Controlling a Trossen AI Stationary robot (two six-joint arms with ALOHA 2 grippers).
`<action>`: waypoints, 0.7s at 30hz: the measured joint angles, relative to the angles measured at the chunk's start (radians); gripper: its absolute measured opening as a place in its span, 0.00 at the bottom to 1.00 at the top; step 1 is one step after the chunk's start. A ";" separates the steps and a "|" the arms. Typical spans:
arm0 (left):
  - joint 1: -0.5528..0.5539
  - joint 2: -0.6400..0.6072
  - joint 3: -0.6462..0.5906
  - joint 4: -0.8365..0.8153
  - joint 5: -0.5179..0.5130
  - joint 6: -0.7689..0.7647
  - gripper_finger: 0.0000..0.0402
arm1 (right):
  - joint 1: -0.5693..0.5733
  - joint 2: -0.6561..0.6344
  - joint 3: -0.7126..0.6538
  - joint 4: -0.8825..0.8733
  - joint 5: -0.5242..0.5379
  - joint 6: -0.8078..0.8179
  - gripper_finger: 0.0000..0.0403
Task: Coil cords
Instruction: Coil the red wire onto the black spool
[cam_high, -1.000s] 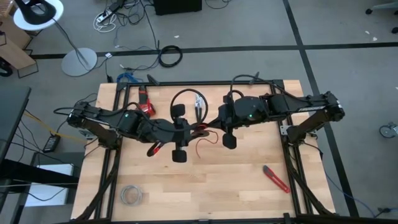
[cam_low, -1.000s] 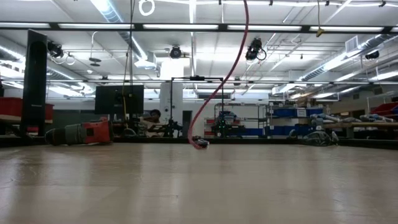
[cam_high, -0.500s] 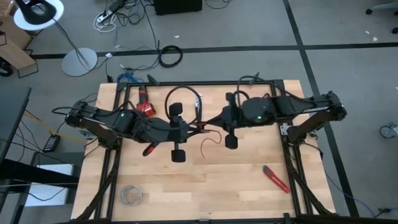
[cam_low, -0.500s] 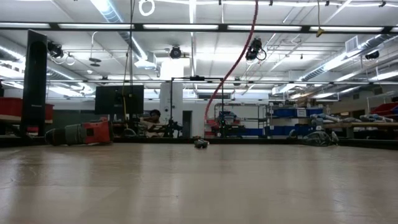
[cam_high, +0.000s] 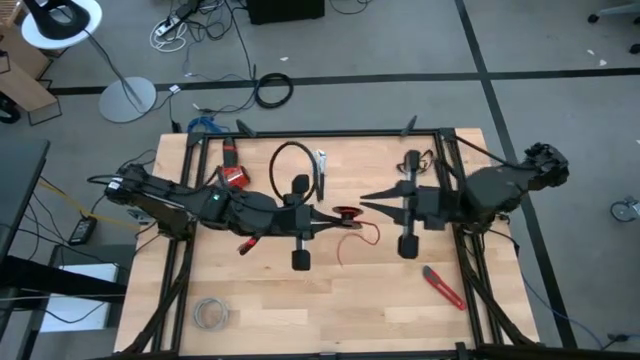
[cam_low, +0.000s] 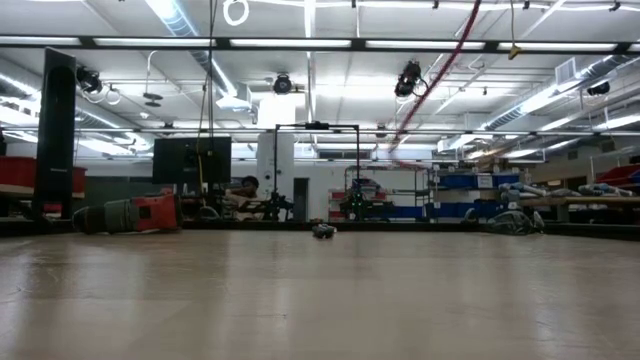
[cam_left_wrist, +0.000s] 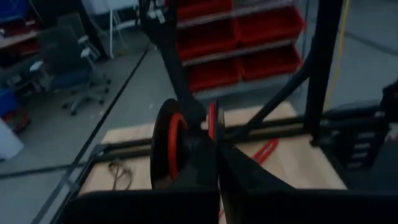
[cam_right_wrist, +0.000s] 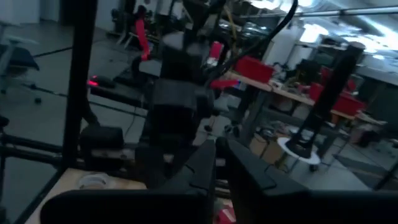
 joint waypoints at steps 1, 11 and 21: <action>0.000 -0.003 -0.026 0.051 0.010 0.002 0.00 | 0.015 -0.003 0.000 0.003 0.031 -0.006 0.09; 0.009 -0.021 -0.353 0.793 0.148 -0.013 0.00 | 0.115 0.002 0.000 -0.009 0.158 -0.023 0.19; 0.018 -0.022 -0.570 1.360 0.224 -0.132 0.00 | 0.106 0.067 0.000 -0.028 0.207 0.021 0.29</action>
